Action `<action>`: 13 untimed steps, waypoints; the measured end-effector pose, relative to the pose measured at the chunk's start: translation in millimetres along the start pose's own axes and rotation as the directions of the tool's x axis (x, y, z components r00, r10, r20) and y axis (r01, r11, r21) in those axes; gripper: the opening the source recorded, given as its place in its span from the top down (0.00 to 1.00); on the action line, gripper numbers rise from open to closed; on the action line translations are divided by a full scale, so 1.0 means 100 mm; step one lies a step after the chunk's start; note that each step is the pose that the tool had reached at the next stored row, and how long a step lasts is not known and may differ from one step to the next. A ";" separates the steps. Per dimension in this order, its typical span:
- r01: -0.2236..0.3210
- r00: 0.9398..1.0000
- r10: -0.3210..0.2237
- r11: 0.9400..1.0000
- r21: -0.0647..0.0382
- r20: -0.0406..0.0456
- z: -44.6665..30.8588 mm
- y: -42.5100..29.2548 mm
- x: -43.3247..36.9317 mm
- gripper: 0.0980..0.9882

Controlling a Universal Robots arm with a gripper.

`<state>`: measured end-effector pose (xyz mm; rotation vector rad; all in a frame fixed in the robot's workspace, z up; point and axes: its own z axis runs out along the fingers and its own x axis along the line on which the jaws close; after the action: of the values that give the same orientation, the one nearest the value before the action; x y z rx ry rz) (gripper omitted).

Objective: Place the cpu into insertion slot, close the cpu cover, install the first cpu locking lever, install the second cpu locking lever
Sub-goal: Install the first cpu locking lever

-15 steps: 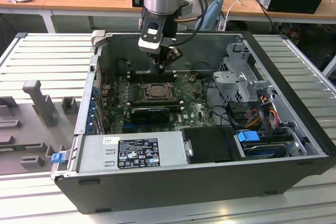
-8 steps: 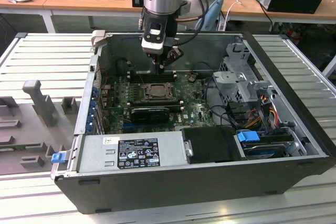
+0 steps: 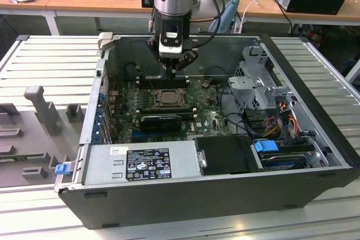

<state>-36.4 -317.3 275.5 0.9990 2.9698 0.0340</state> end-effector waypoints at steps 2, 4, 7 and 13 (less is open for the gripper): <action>0.011 1.000 -0.011 1.000 0.000 0.000 0.000 0.000 0.000 0.99; 0.023 1.000 -0.023 1.000 0.000 -0.001 0.000 0.000 0.000 0.99; 0.057 0.998 -0.057 0.998 0.000 -0.001 0.000 0.000 0.000 0.99; 0.096 0.995 -0.096 0.995 0.000 -0.002 0.000 0.000 0.000 0.99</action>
<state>-36.4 -317.3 275.5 0.8555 3.0153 0.0346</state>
